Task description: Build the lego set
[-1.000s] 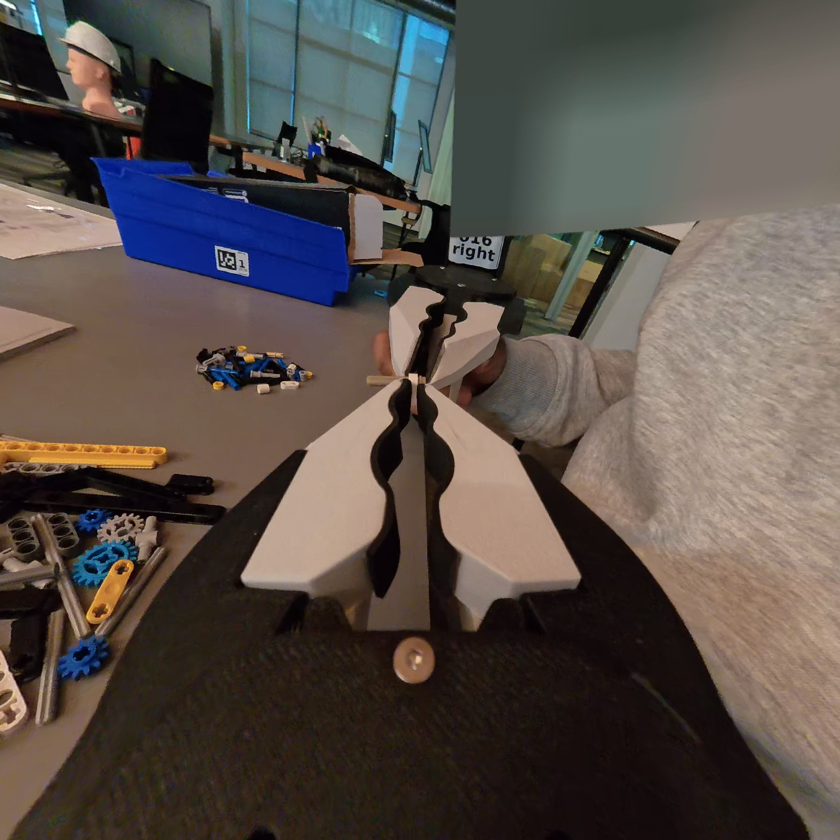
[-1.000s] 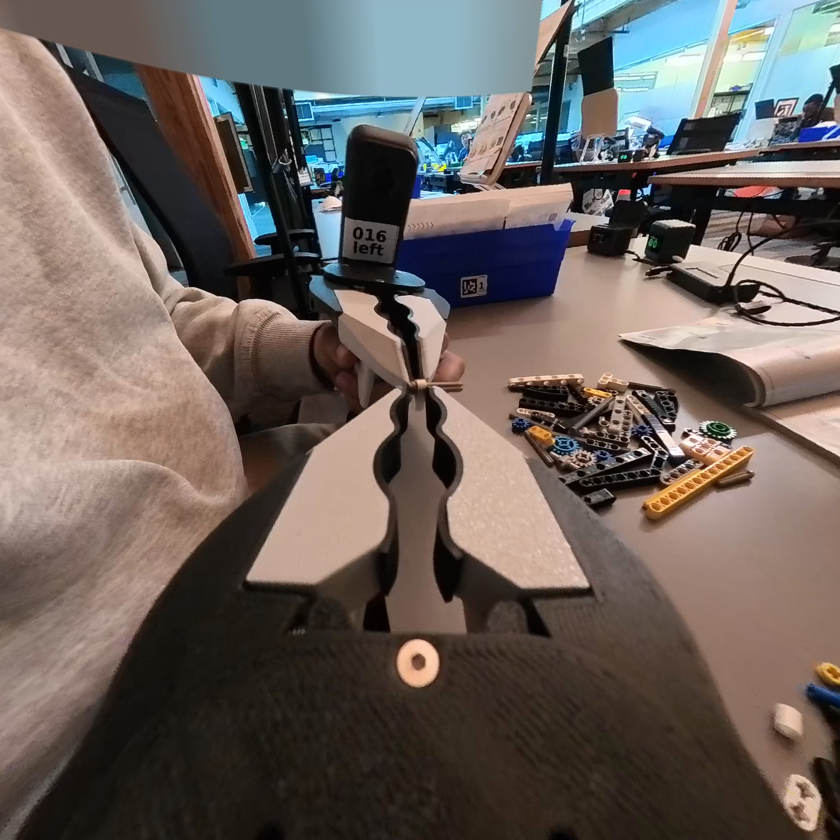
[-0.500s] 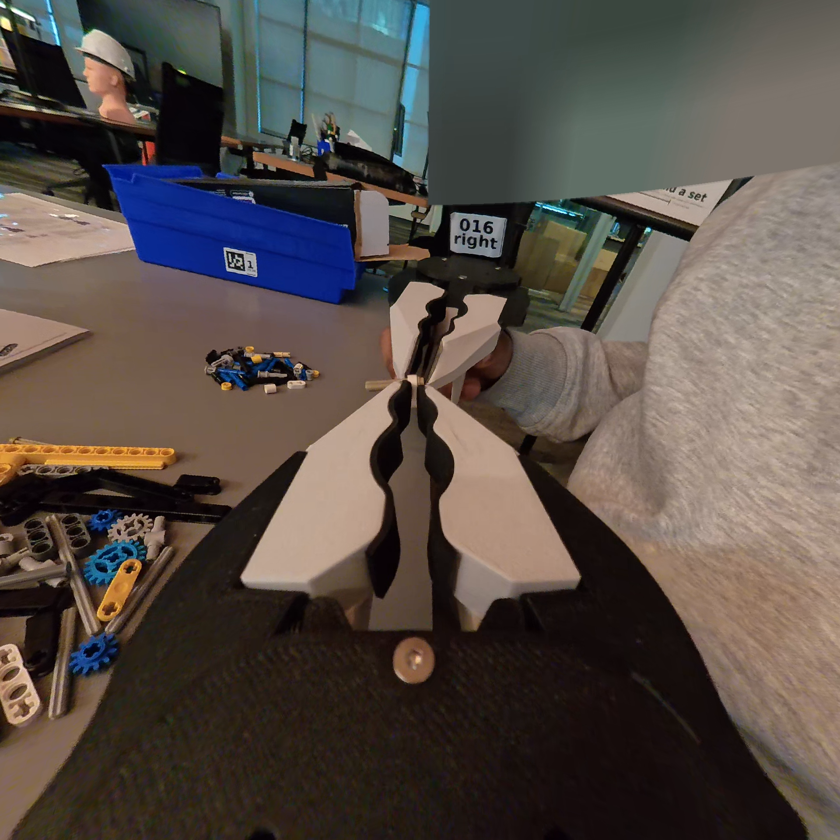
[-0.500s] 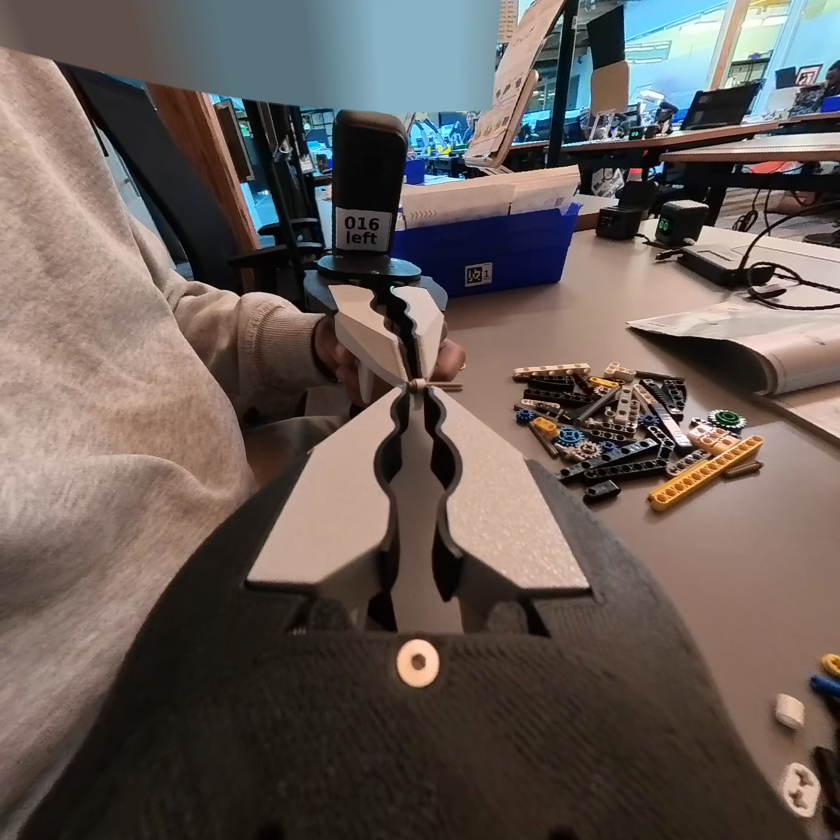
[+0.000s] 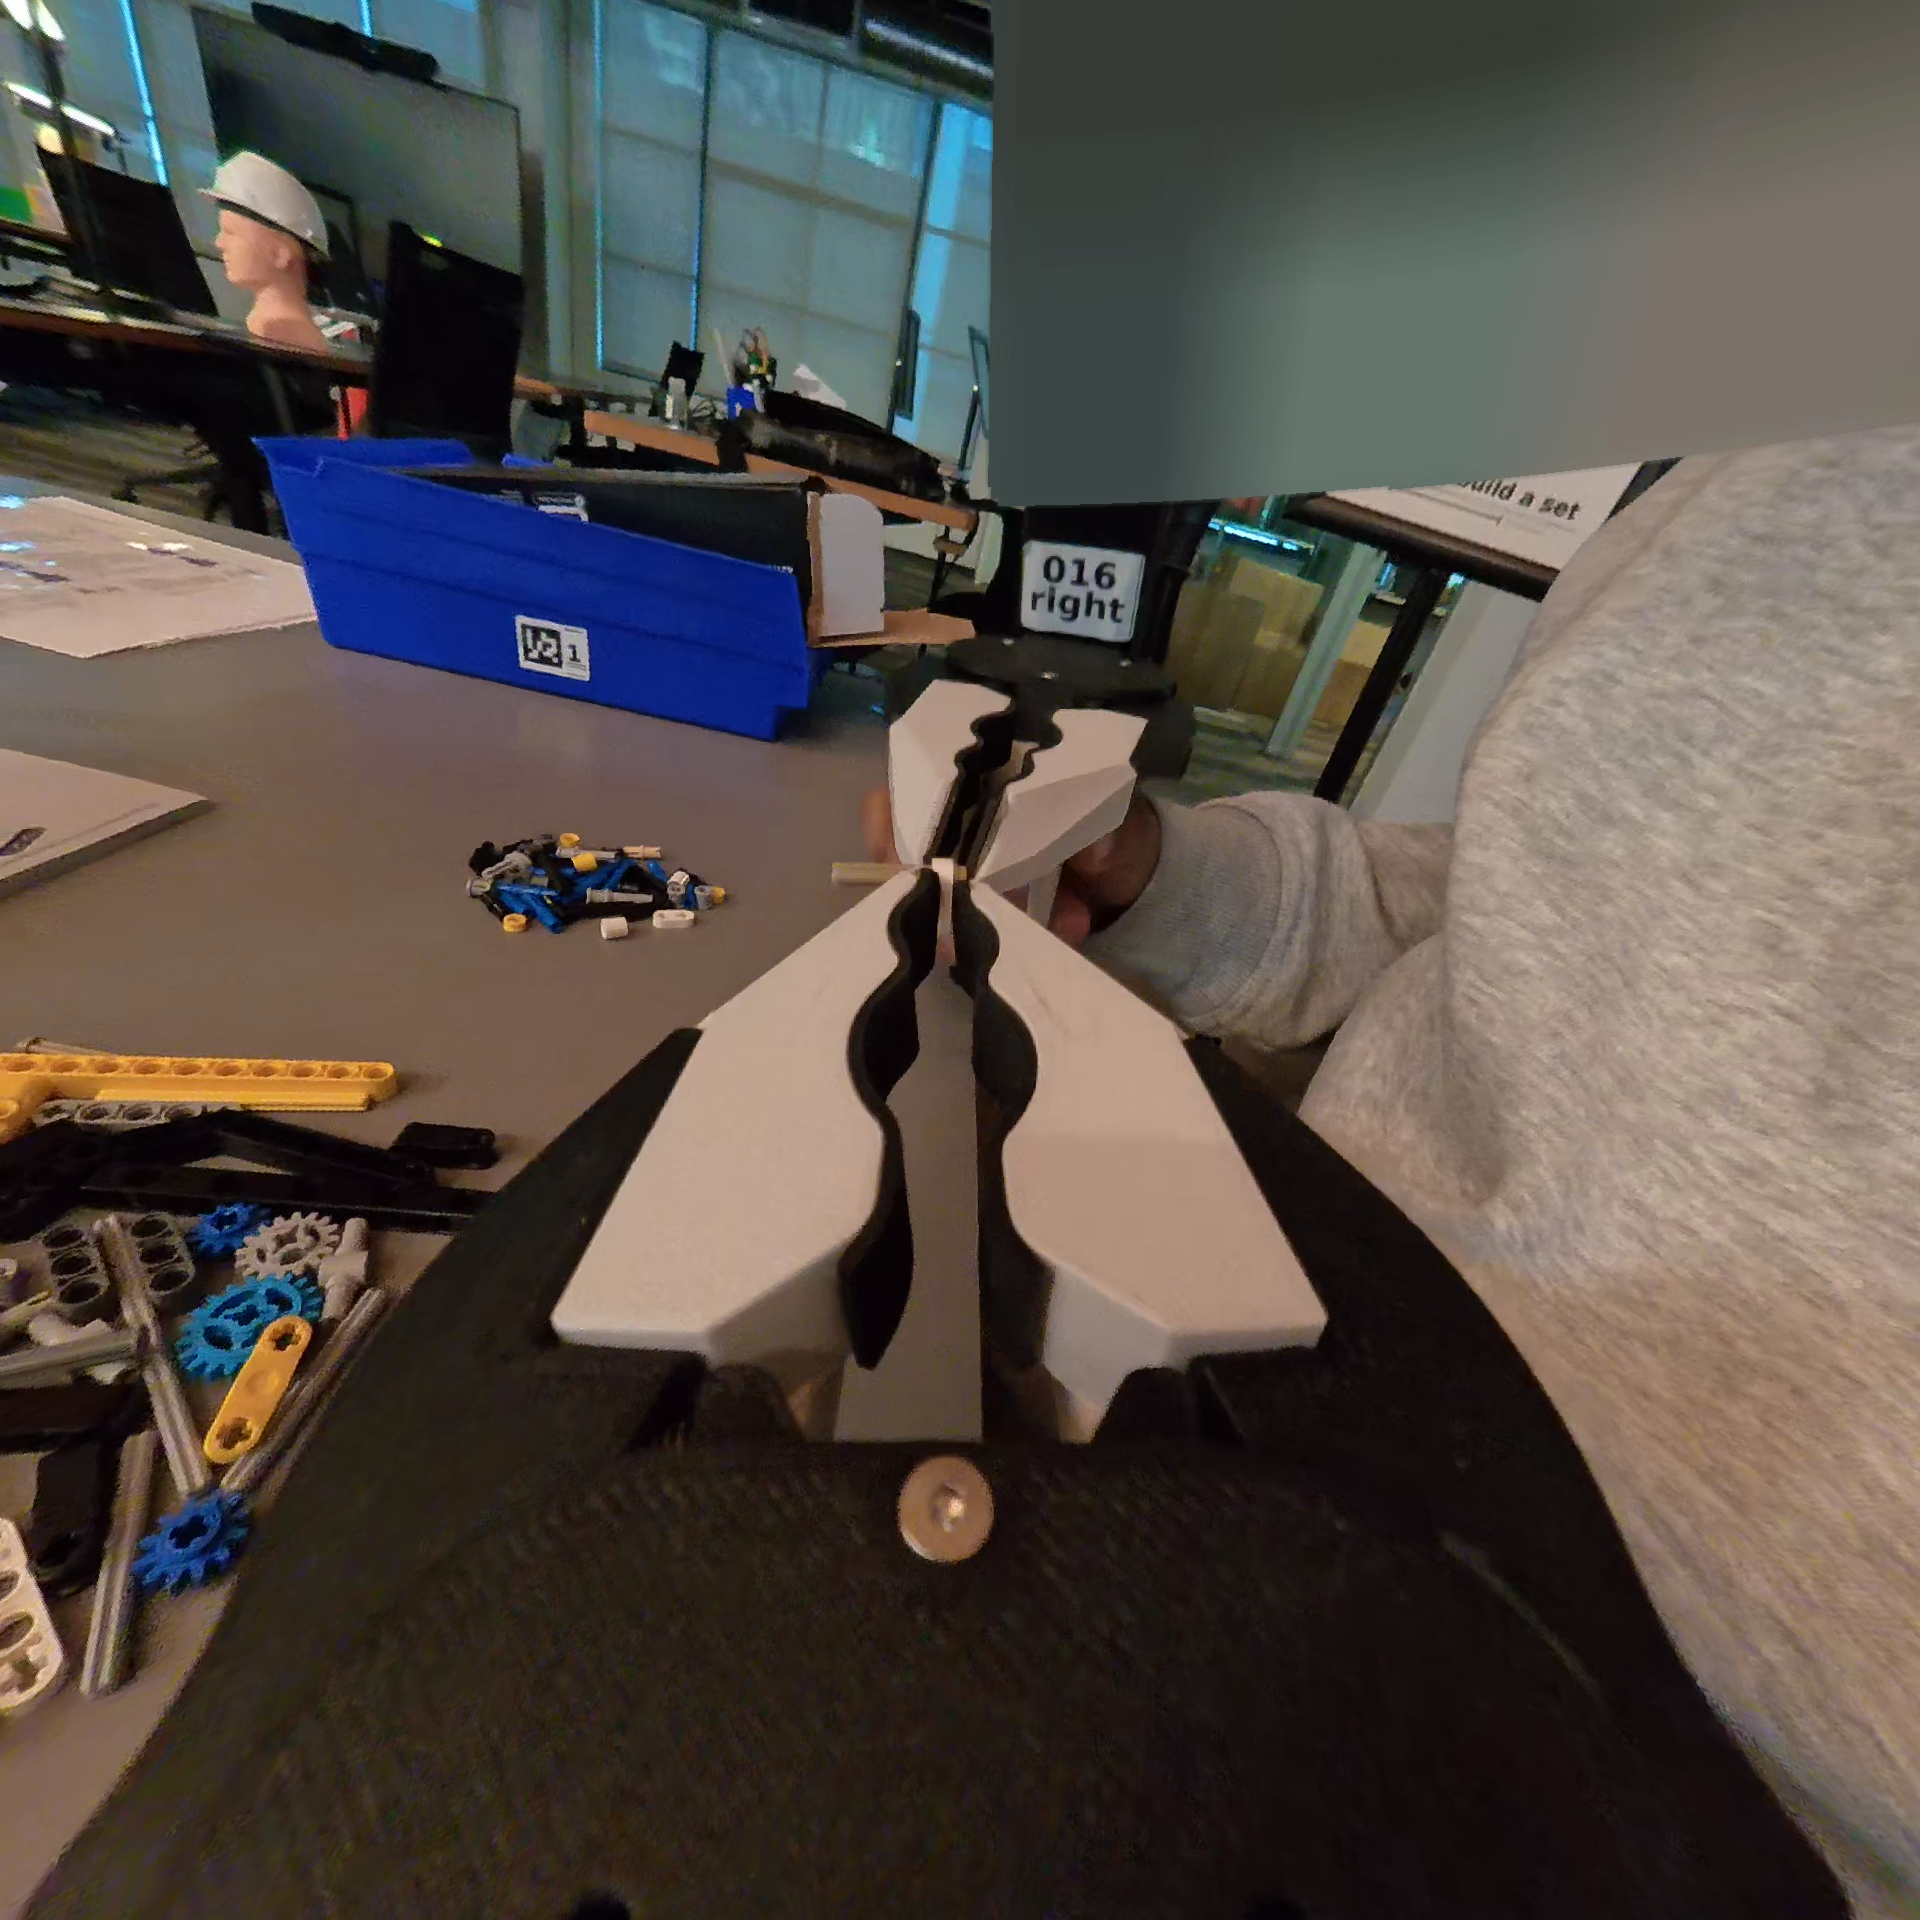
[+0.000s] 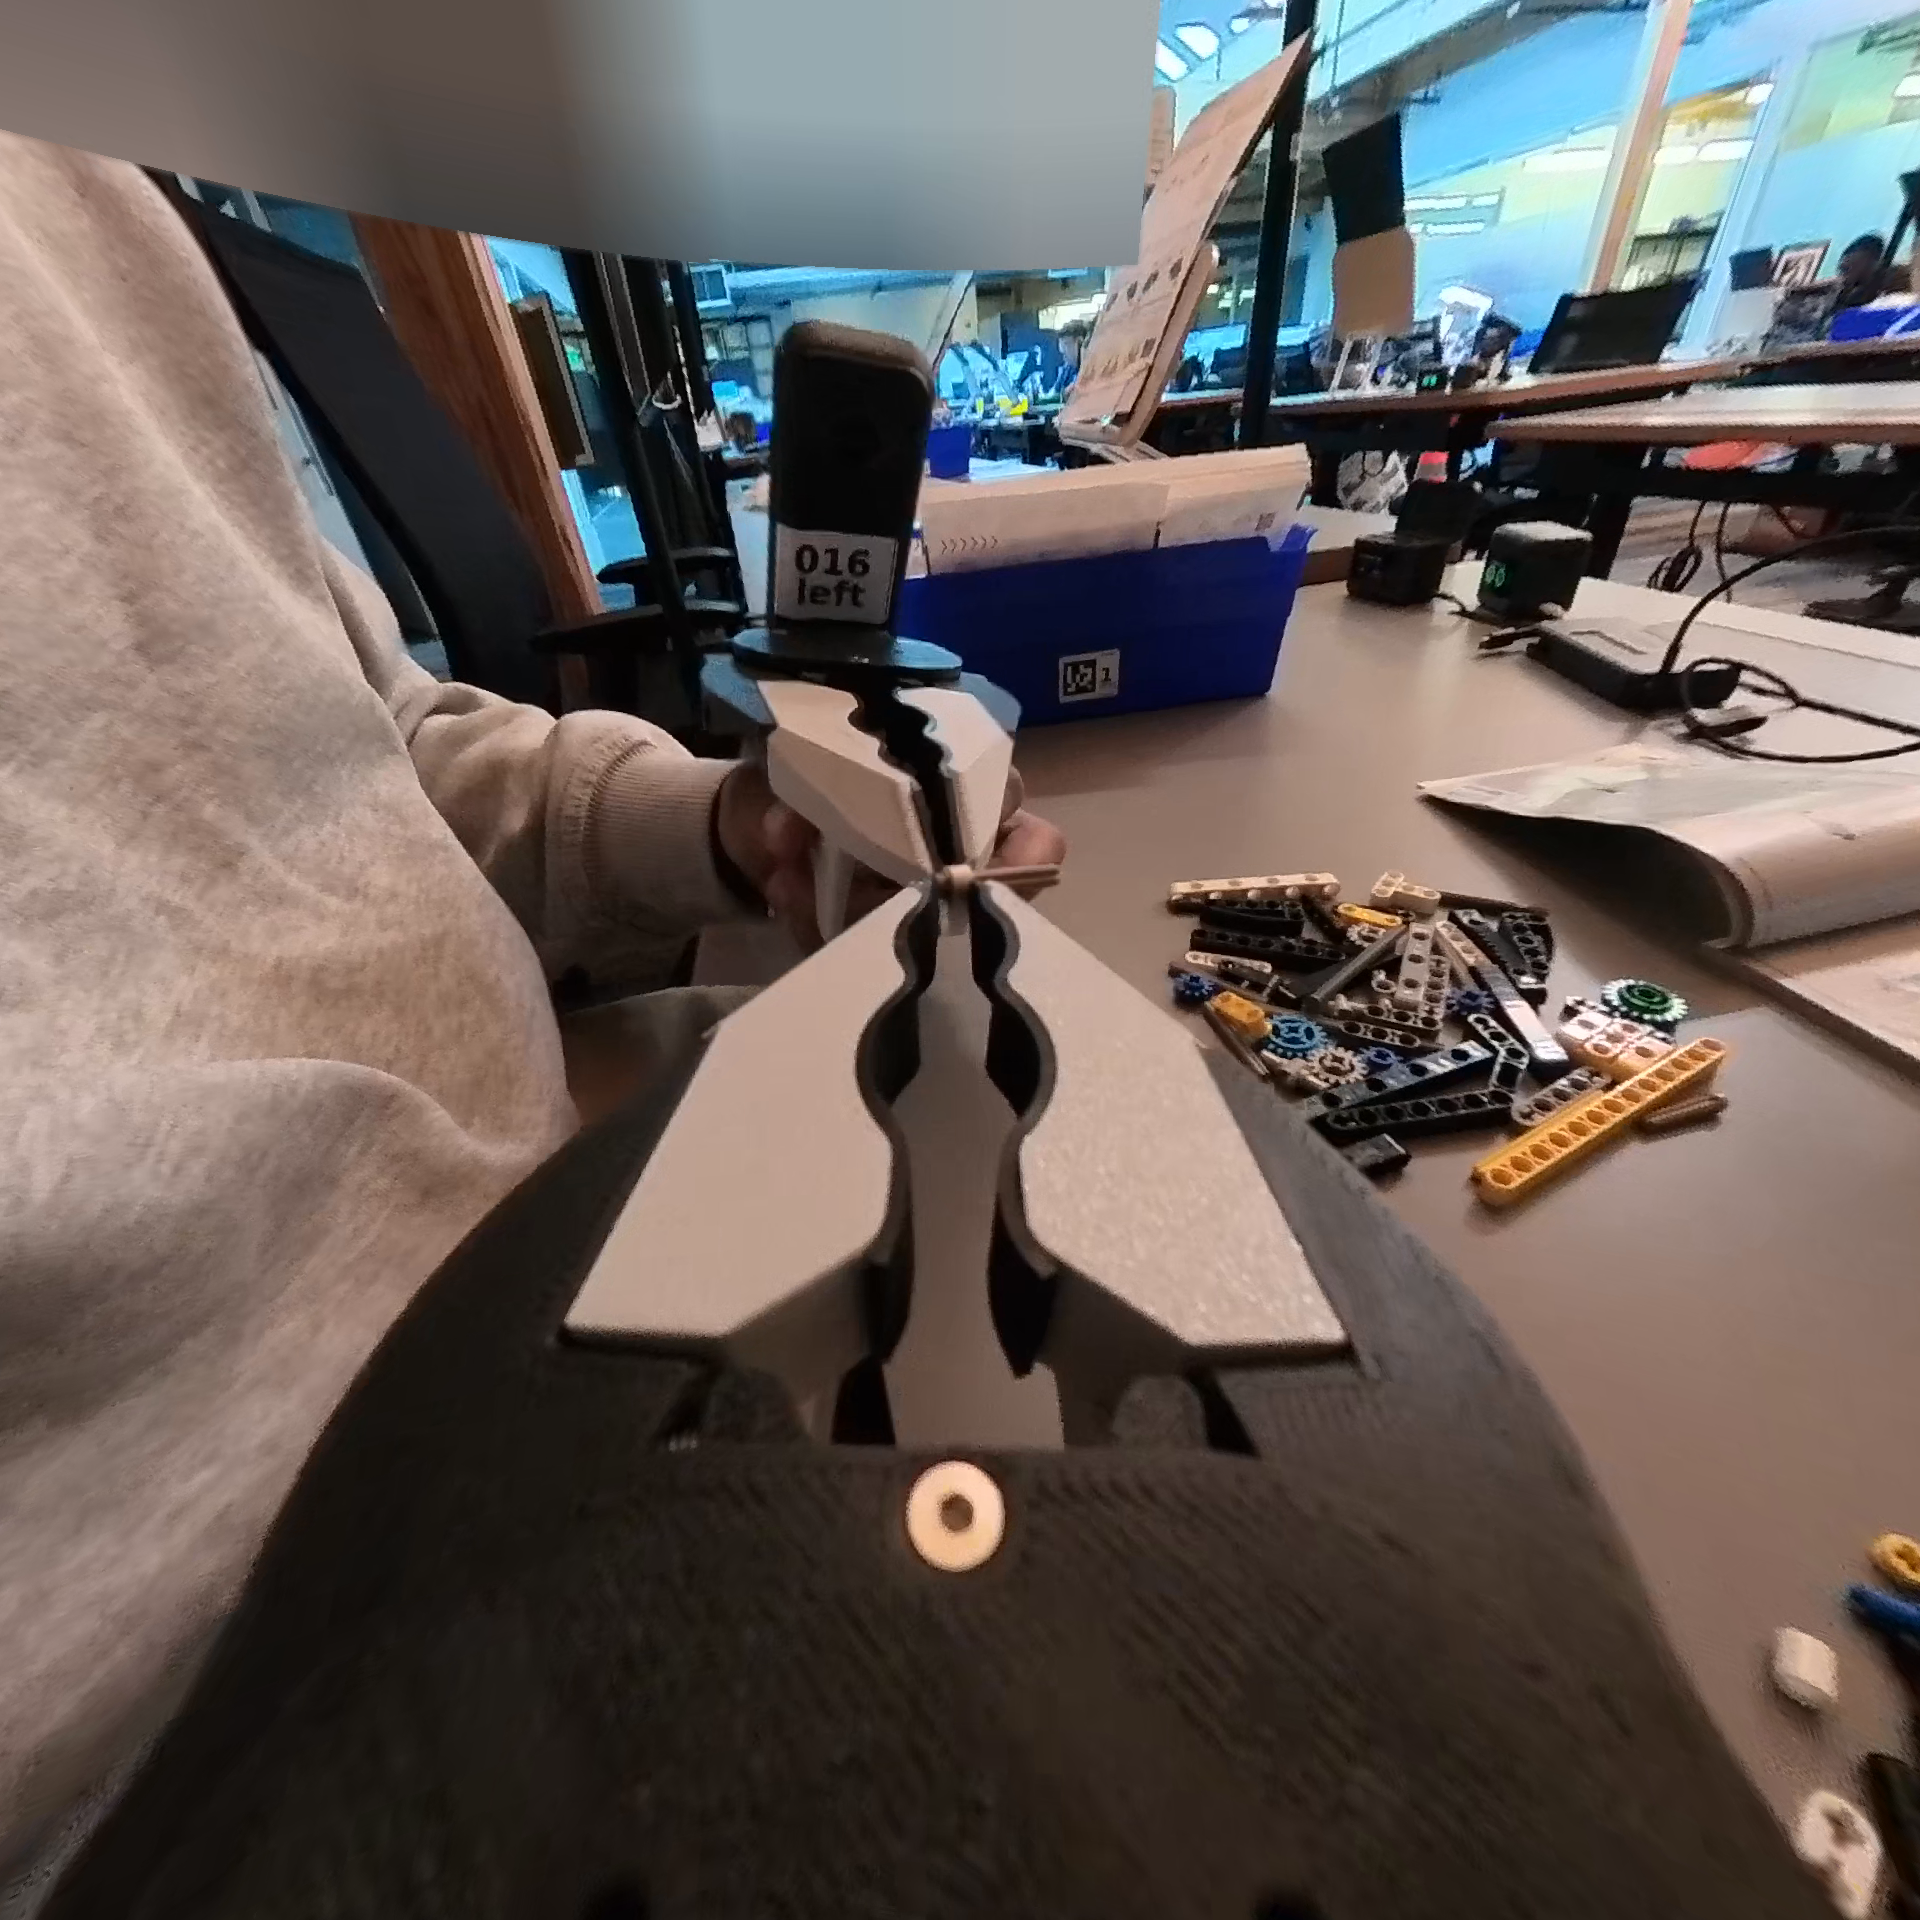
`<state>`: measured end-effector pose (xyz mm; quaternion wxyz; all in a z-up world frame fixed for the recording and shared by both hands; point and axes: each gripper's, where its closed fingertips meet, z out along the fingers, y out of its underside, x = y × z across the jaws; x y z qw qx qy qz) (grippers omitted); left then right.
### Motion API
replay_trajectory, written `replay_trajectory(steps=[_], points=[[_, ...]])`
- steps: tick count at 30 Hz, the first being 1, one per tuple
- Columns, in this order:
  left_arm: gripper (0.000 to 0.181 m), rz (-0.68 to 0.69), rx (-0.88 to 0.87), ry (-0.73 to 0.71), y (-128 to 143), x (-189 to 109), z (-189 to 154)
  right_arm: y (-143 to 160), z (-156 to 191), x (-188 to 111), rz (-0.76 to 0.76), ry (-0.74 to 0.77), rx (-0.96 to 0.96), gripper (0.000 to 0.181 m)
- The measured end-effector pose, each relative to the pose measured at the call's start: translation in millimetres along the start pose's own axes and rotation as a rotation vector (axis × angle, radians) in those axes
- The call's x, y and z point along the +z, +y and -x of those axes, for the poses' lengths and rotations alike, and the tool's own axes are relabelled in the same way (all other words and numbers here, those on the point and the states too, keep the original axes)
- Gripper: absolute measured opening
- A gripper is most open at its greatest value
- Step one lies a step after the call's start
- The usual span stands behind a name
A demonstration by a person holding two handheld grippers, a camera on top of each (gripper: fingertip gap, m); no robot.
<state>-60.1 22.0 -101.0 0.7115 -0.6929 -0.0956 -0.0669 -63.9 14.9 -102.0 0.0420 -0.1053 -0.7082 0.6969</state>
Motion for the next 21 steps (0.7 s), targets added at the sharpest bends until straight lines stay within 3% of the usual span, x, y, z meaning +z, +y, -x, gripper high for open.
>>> replay_trajectory(steps=[15, 21], points=[[0.015, -0.012, -0.026, -0.037, 2.6, 1.3, 8.7, -1.9, -10.2, 2.1, -0.057, 0.057, 0.032, 0.005], [0.018, -0.026, -0.035, -0.076, 0.9, -0.6, 15.6, -5.3, -21.6, -0.6, -0.062, 0.150, 0.006, 0.005]])
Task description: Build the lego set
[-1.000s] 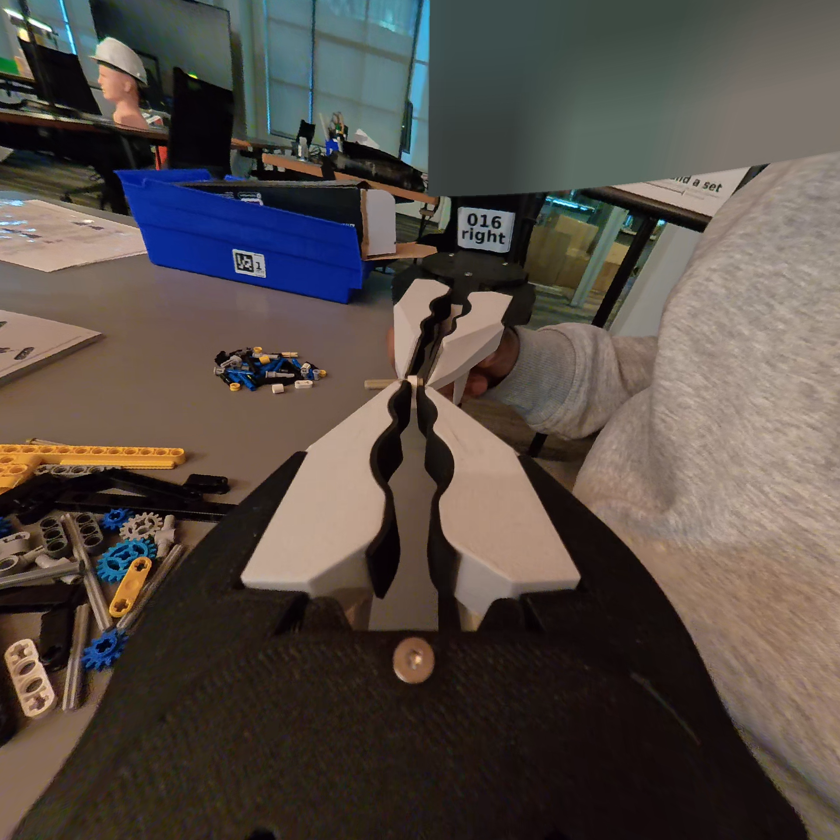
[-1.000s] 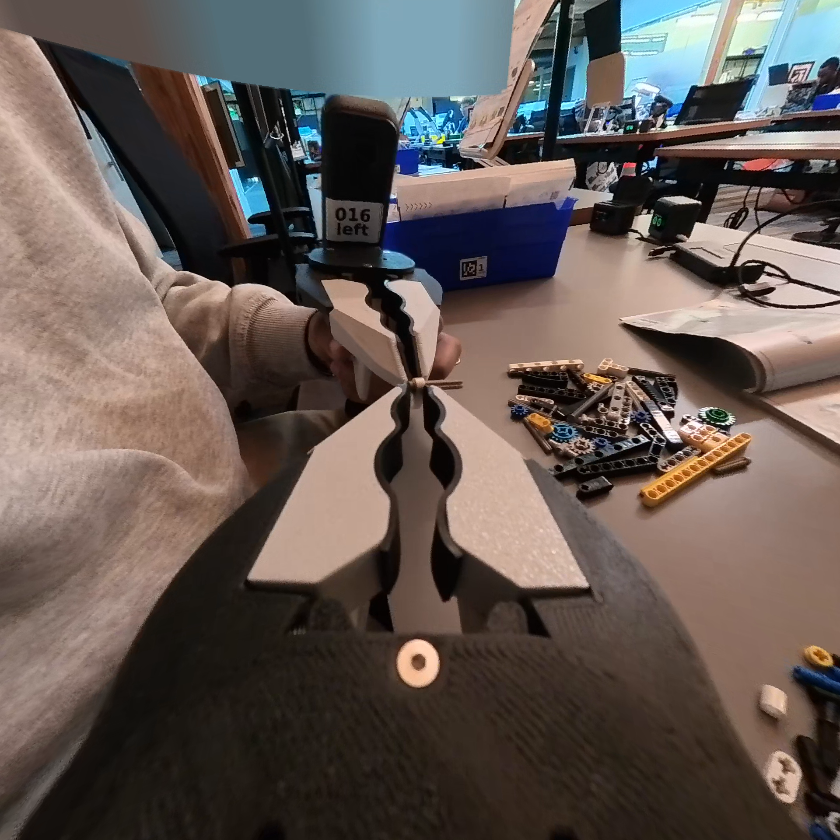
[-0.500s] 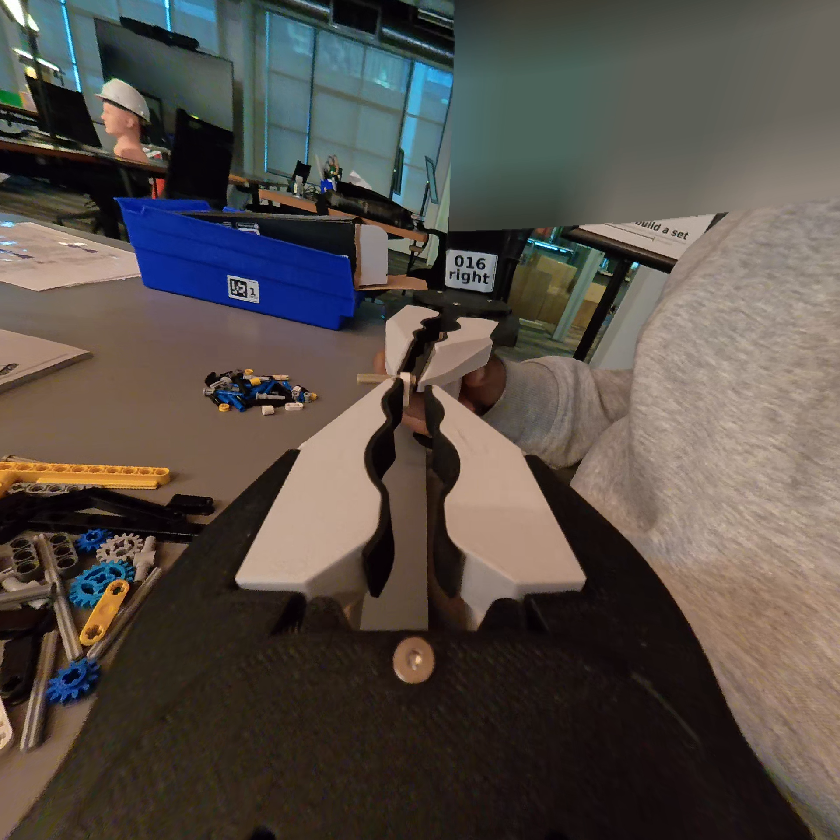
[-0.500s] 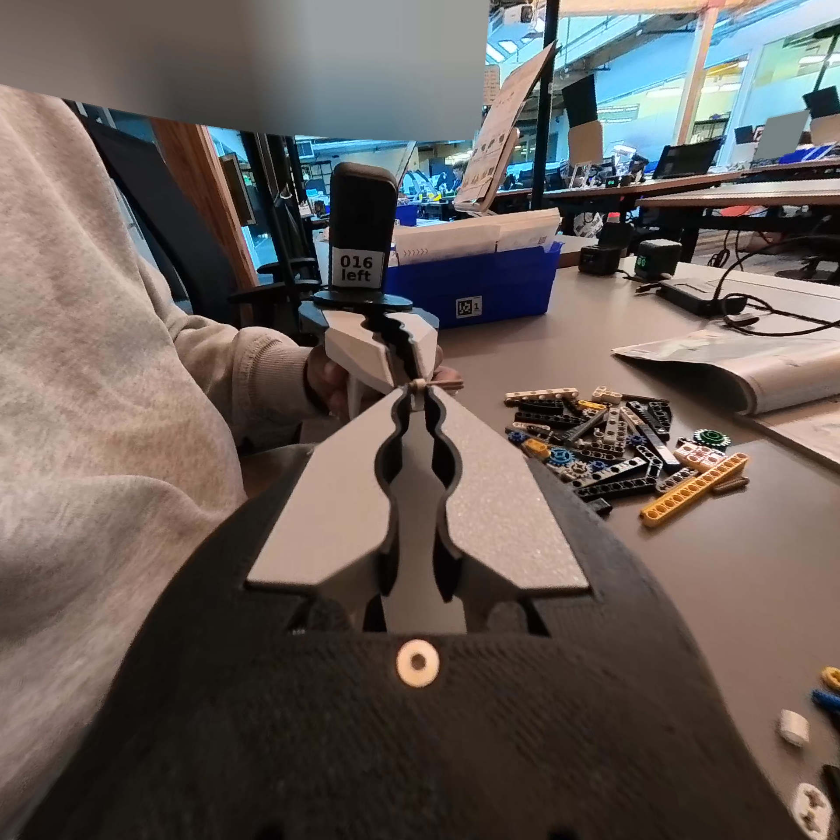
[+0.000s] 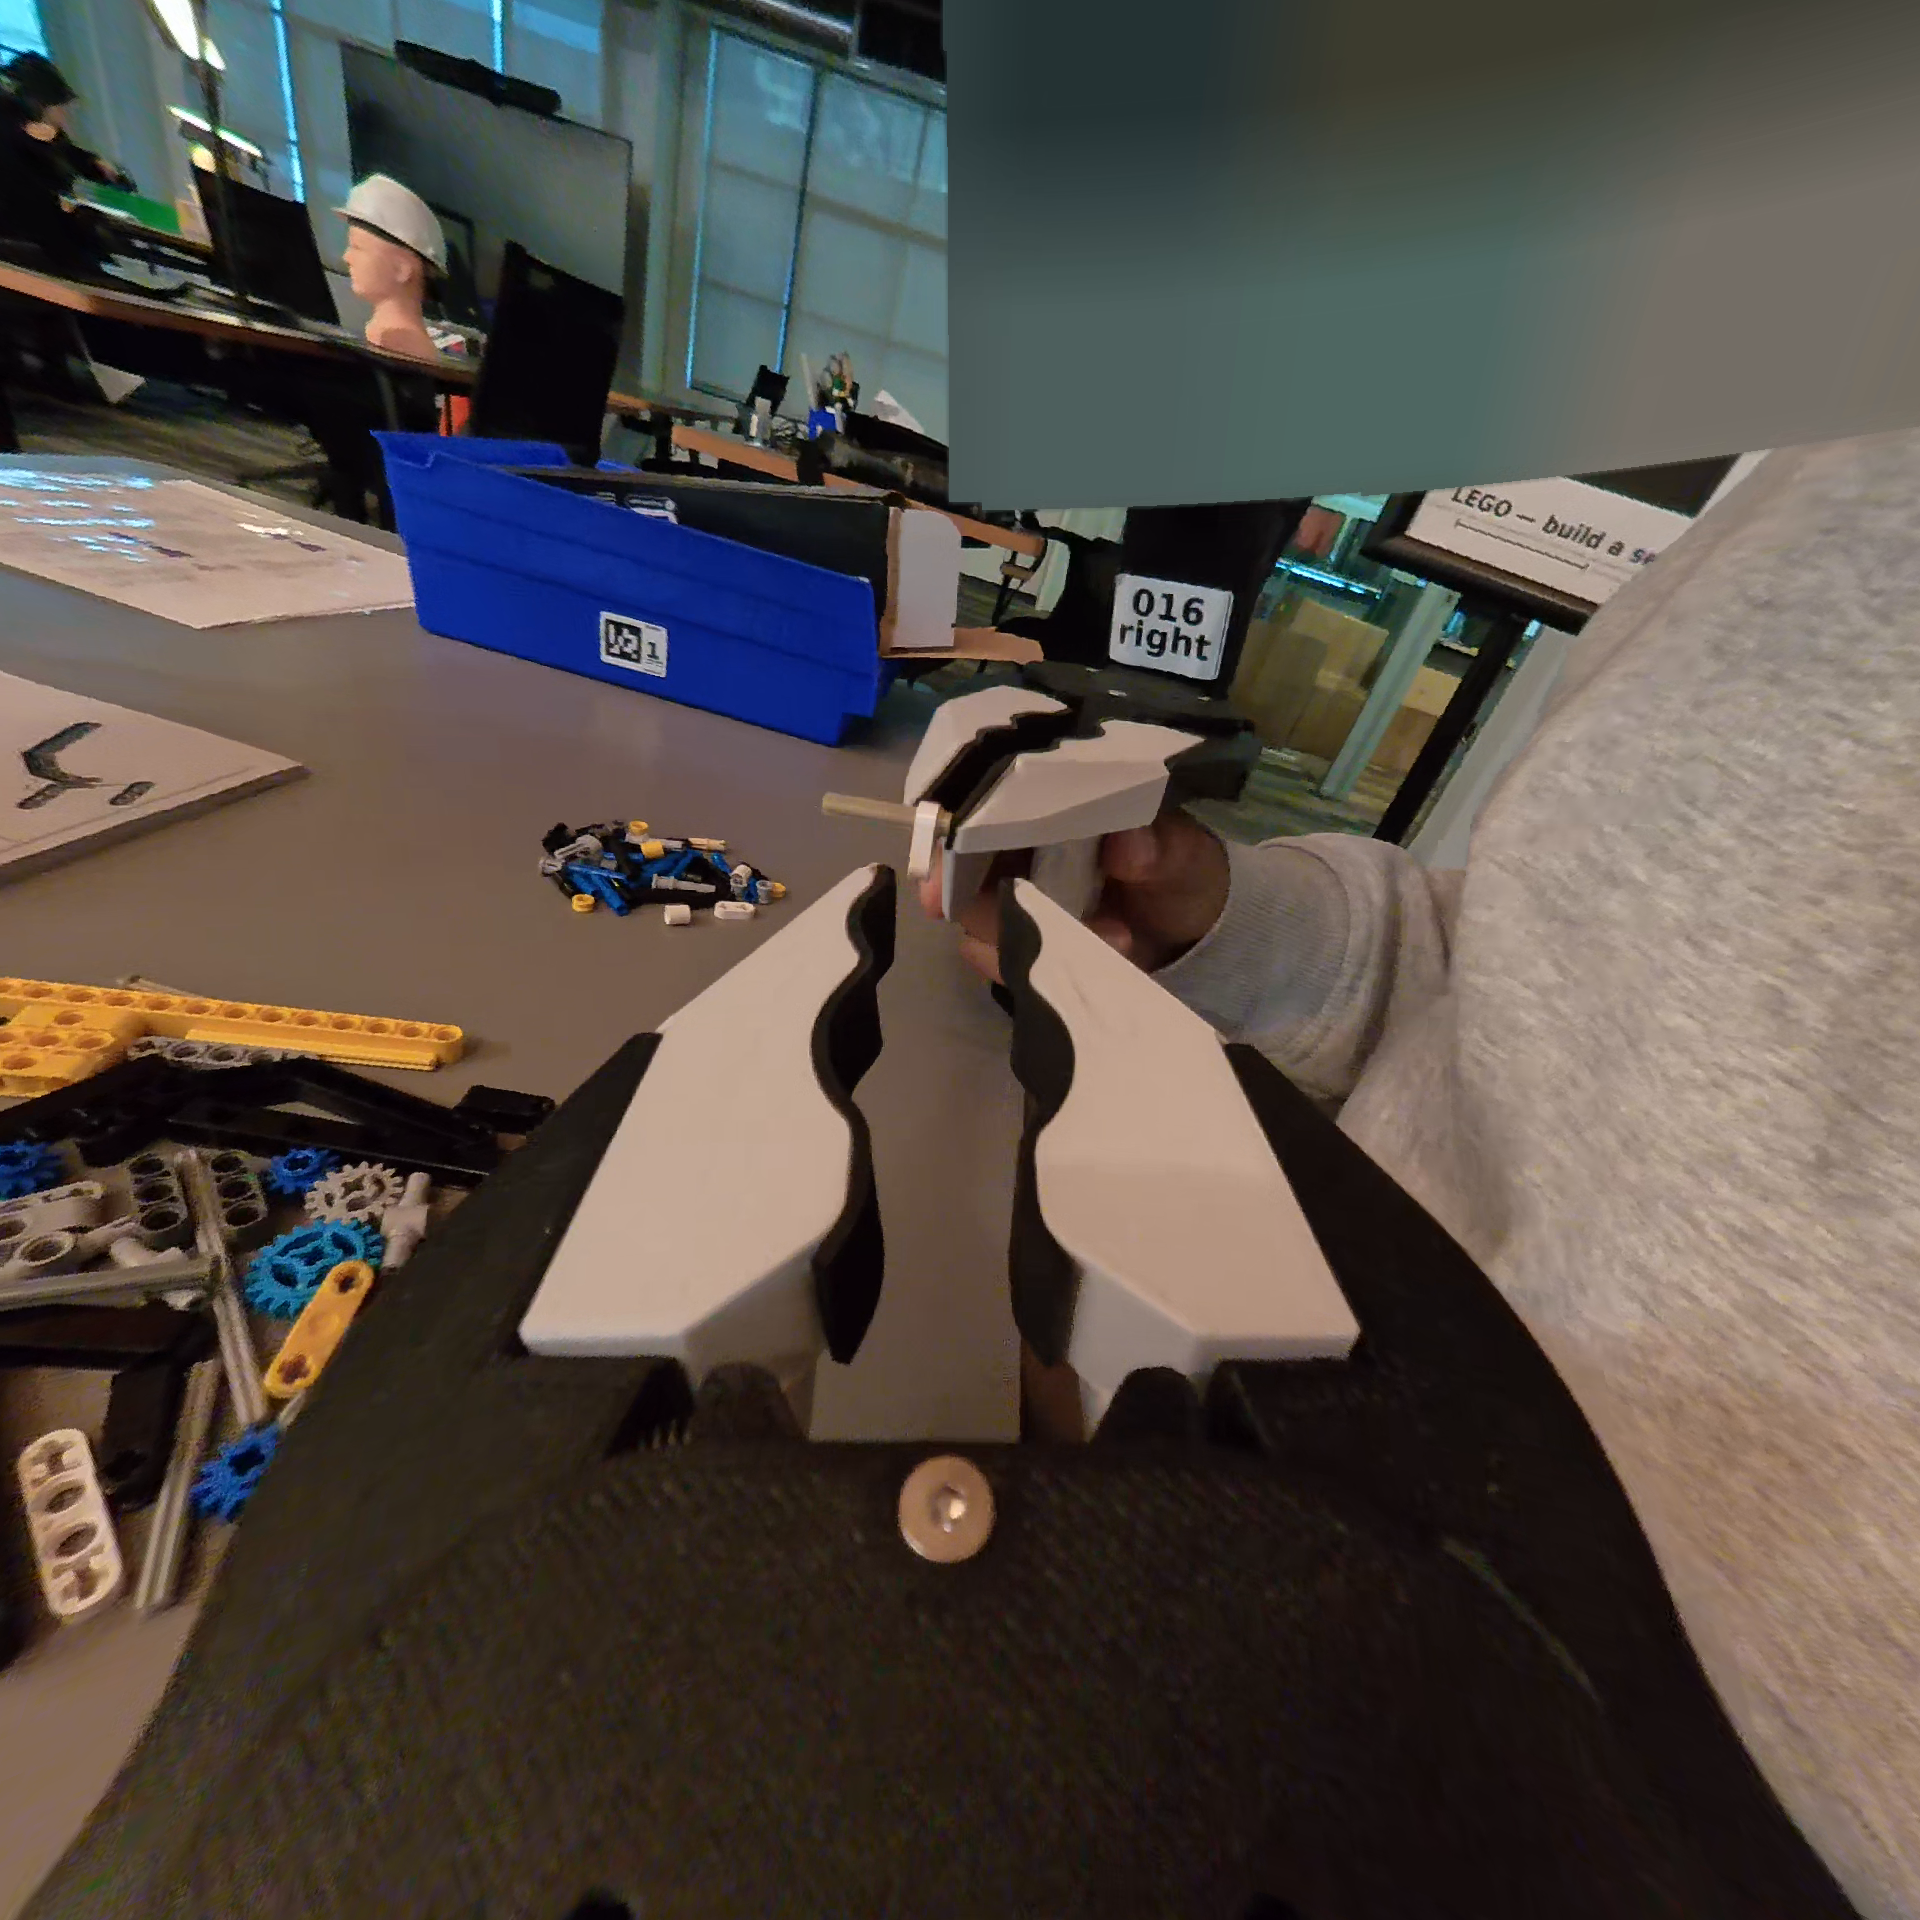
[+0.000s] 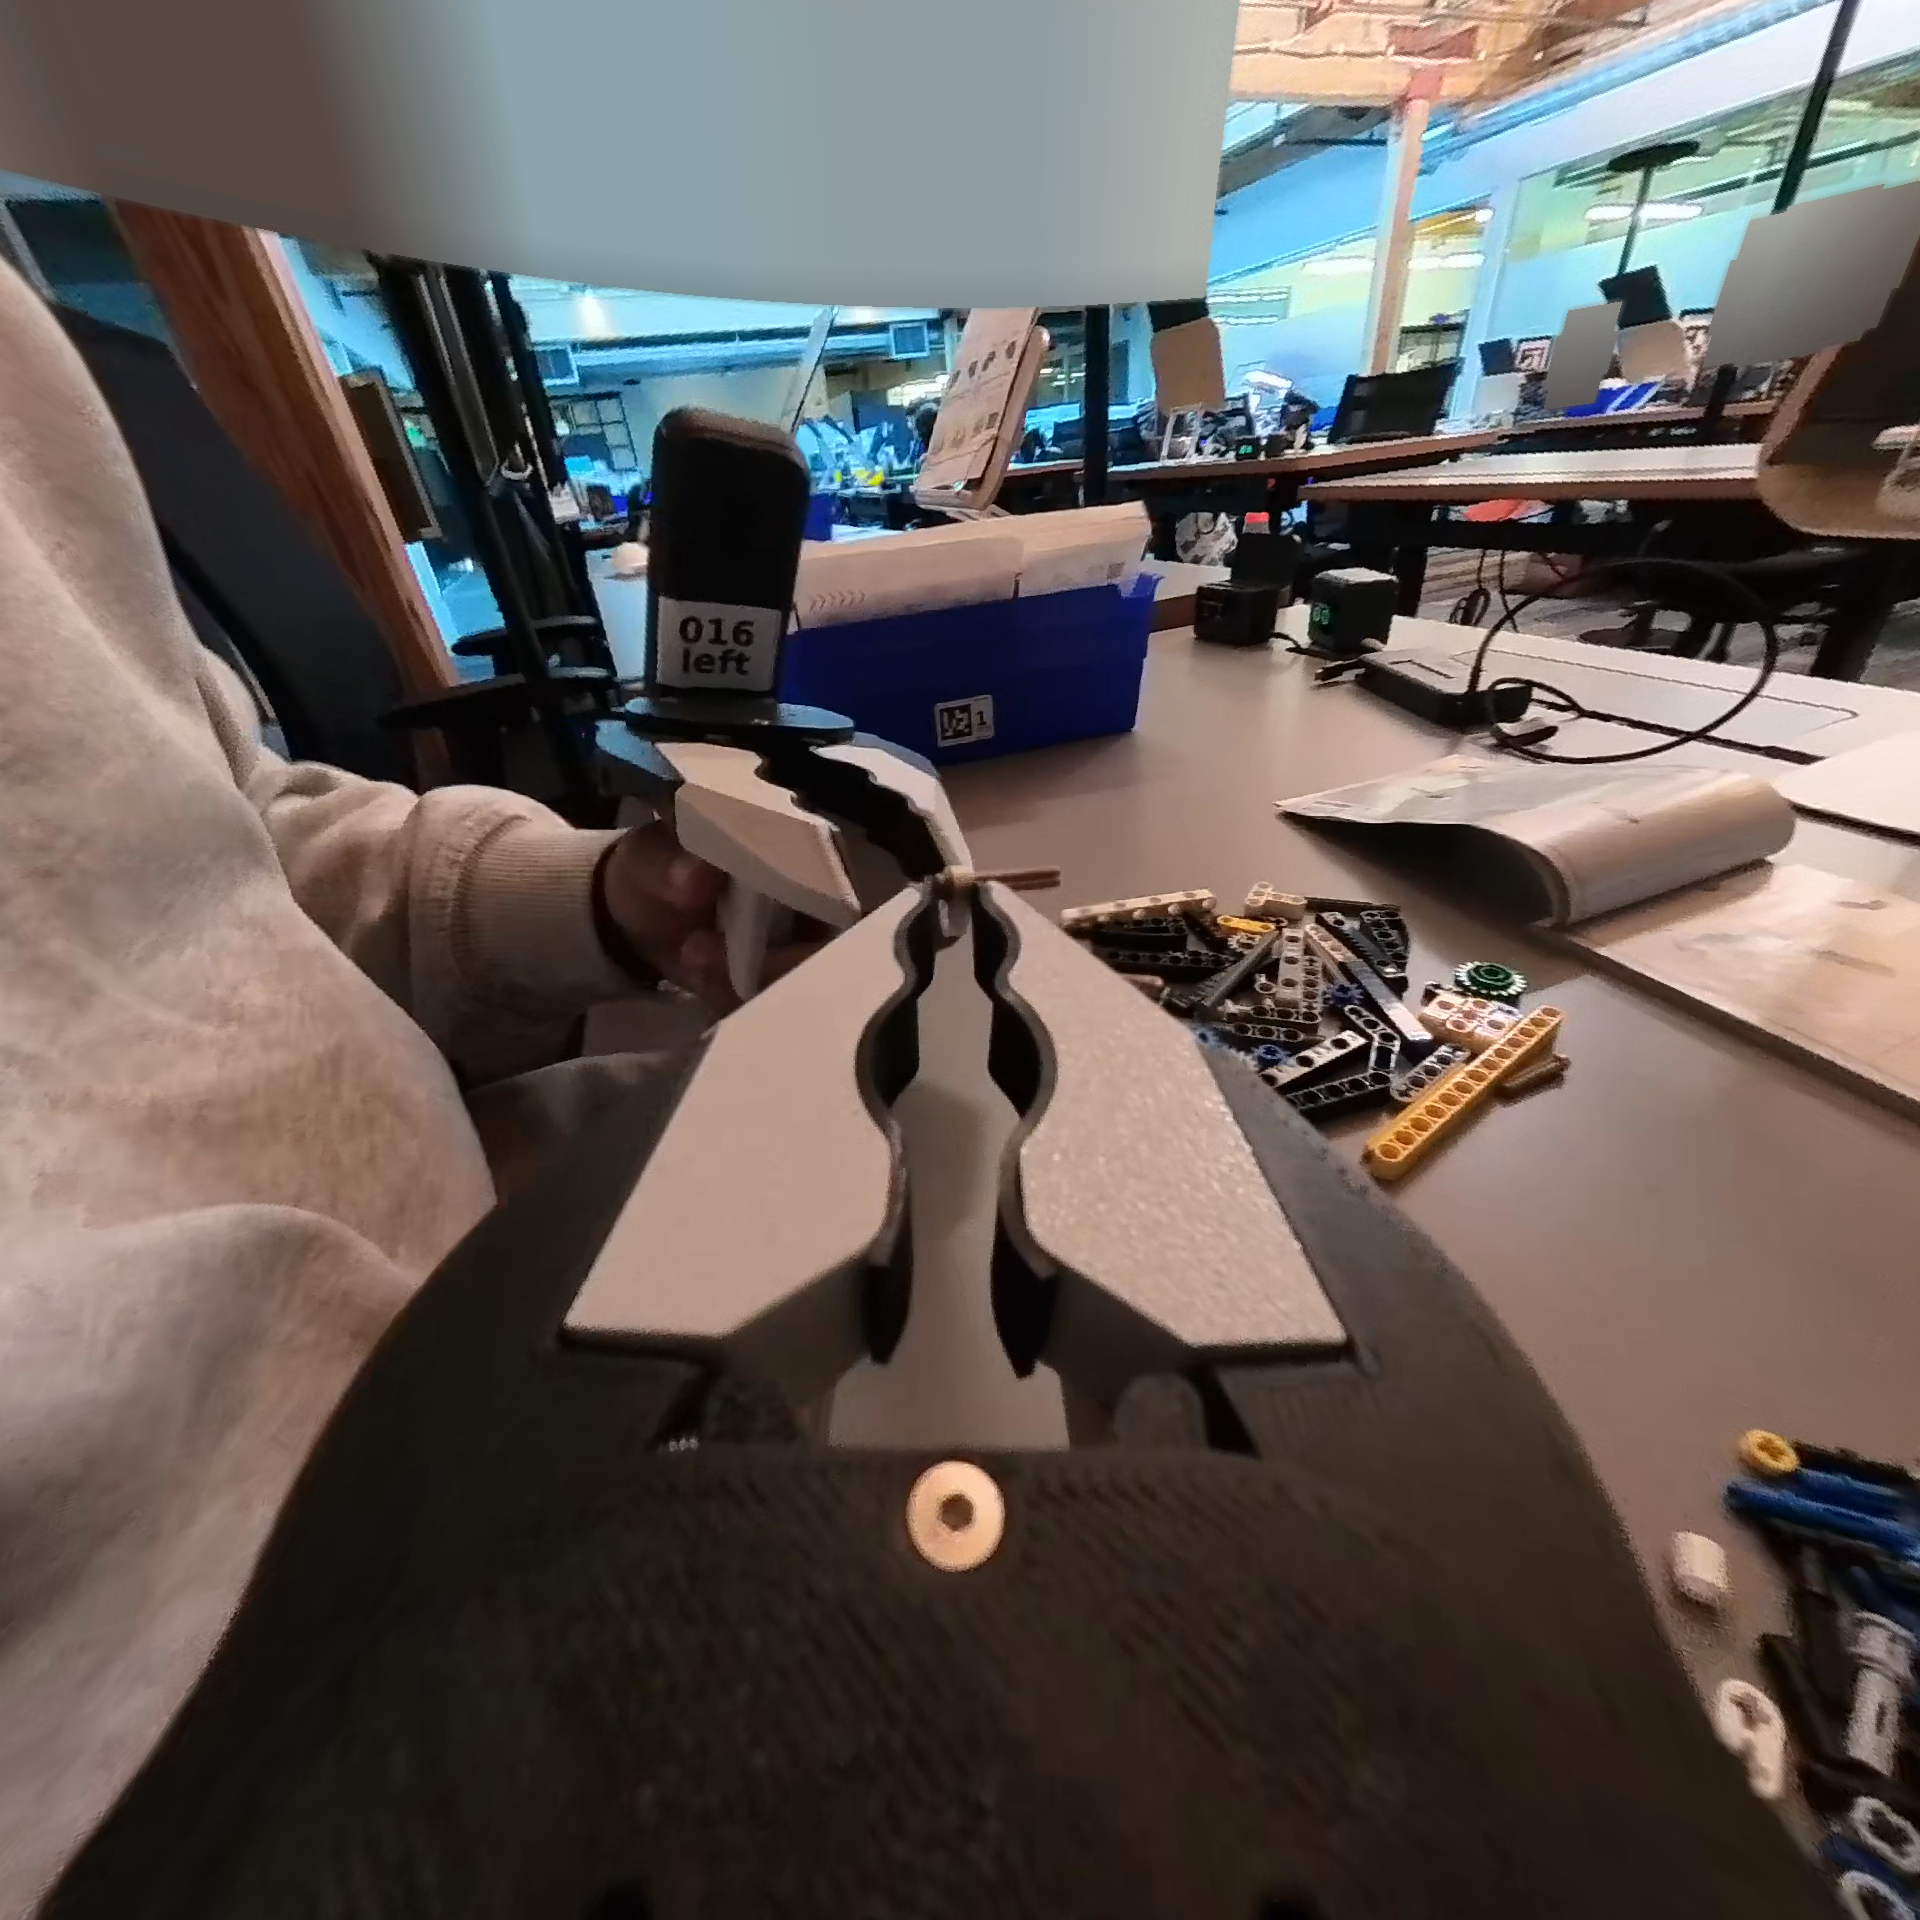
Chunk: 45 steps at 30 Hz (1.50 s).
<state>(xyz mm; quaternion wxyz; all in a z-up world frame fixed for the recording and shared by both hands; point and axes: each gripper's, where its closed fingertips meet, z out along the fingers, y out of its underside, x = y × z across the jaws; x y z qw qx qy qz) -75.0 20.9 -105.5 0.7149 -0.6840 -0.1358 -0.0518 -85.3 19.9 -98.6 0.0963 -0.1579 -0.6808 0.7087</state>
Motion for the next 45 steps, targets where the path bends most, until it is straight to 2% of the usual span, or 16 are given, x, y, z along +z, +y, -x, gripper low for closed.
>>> replay_trajectory(steps=[3, 5, 7, 9, 10, 12, 15, 18, 22, 25, 28, 32, 35, 39, 42, 45], points=[[0.018, -0.018, -0.041, -0.003, -3.6, -2.6, 2.3, -6.0, -10.9, -3.2, -0.036, 0.045, 0.056, 0.005], [0.020, -0.064, -0.095, 0.018, -13.5, -5.5, -3.5, -7.5, -30.8, -7.1, -0.042, 0.149, 0.064, 0.005], [0.018, -0.149, -0.157, -0.068, -24.3, -9.8, 4.6, -8.9, -47.2, -9.4, -0.036, 0.213, 0.028, 0.004], [0.017, -0.240, -0.215, -0.161, -34.1, -12.8, 9.5, -10.6, -57.0, -8.0, -0.022, 0.211, -0.003, 0.004], [0.017, -0.245, -0.208, -0.190, -35.6, -11.6, 8.6, -12.6, -59.1, -6.7, -0.024, 0.190, -0.004, 0.004], [0.017, -0.172, -0.137, -0.269, -28.3, -5.8, 13.2, -21.6, -60.9, -5.4, -0.064, 0.139, 0.031, 0.004], [0.018, -0.110, -0.024, -0.331, -28.0, 2.0, 23.6, -36.7, -63.4, -7.7, -0.142, 0.060, 0.142, 0.004], [0.017, -0.133, 0.039, -0.305, -35.6, 4.4, 32.8, -47.0, -72.9, -19.2, -0.260, 0.053, 0.266, 0.004], [0.018, -0.100, 0.015, -0.169, -23.5, 4.6, 35.3, -58.9, -82.7, -34.2, -0.421, 0.054, 0.393, 0.003], [0.018, -0.166, -0.020, -0.115, -22.3, -9.9, 24.0, -51.5, -85.3, -30.2, -0.390, 0.093, 0.384, 0.004], [0.014, -0.272, -0.029, -0.134, -39.0, -28.2, 18.5, -45.2, -76.4, -22.8, -0.331, 0.136, 0.321, 0.004], [0.019, -0.200, -0.022, -0.232, -32.9, -27.7, 31.0, -41.8, -78.9, -12.2, -0.313, 0.221, 0.343, 0.004], [0.019, -0.204, 0.032, -0.281, -45.4, -15.2, 35.3, -38.9, -87.9, -13.0, -0.340, 0.257, 0.452, 0.004], [0.019, -0.253, 0.001, -0.389, -68.2, 13.4, 52.3, -29.2, -97.9, -26.9, -0.334, 0.186, 0.570, 0.003], [0.021, -0.195, -0.063, -0.393, -68.0, 46.1, 54.0, -32.1, -102.8, -46.3, -0.376, 0.134, 0.617, 0.003], [0.023, -0.156, -0.021, -0.410, -71.3, 75.5, 48.8, -46.3, -110.0, -66.5, -0.418, 0.103, 0.606, 0.004]])
